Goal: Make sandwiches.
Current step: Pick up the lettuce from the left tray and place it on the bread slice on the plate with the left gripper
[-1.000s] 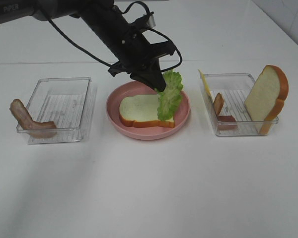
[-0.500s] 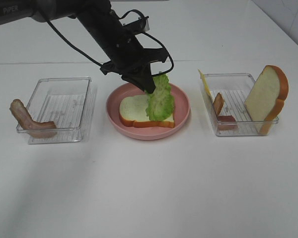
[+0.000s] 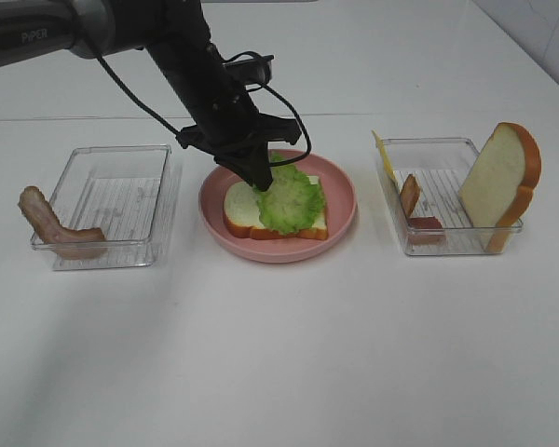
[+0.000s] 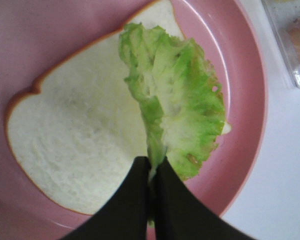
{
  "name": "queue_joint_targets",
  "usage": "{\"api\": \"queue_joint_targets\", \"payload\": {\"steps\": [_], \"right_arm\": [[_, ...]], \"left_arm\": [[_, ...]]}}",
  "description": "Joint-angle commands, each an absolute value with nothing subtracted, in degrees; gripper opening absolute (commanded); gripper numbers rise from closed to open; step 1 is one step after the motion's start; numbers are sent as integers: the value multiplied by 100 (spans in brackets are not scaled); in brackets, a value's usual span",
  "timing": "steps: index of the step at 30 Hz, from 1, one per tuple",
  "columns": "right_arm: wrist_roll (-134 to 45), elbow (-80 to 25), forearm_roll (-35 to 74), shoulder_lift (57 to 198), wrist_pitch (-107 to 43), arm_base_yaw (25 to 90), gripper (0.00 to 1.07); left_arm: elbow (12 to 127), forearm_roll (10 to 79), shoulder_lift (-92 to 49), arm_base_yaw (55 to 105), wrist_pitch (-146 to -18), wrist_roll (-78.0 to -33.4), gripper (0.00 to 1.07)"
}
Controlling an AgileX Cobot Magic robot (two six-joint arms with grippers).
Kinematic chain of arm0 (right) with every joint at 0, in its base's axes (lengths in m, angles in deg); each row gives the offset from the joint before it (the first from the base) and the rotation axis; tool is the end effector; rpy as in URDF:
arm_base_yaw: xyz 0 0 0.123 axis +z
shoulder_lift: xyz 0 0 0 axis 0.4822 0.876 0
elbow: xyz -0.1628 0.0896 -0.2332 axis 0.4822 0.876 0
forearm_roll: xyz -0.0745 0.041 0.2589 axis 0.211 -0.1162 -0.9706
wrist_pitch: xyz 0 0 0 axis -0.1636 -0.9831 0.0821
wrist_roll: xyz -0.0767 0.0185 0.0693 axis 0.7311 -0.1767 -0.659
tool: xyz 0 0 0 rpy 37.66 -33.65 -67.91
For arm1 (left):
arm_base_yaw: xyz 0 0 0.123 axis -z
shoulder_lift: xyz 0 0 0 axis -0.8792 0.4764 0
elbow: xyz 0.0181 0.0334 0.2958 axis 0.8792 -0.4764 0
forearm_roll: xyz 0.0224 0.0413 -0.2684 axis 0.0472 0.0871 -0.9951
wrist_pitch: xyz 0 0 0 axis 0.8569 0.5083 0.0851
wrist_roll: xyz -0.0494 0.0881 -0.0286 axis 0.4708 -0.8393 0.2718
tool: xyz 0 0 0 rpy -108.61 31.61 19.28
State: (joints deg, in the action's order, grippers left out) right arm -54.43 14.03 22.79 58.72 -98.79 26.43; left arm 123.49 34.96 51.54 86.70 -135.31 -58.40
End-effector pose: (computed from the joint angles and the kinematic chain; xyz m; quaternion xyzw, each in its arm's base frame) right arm 0.0148 -0.0054 0.2629 0.0621 0.8727 -0.0114 0.4842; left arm 0.4826 -0.2695 0.1449 0.1981 0.9528 -0.2149 0.0818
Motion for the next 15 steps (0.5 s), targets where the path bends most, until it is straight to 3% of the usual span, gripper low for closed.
{"api": "queue_joint_targets", "payload": {"steps": [1,10,15], "right_arm": [[-5483,1421,2291,5700,-9856,2620,99],[-5483,1421,2291,5700,-9856,2620,99],[-5483,1421,2291,5700,-9856,2620,99]], "left_arm": [[12377,3639,5154,8670,-13491,-5834,0],[12377,3857,5154,8670,-13359,-5880,1],[12377,3897,5154,8670,-13336,-5880,17]]}}
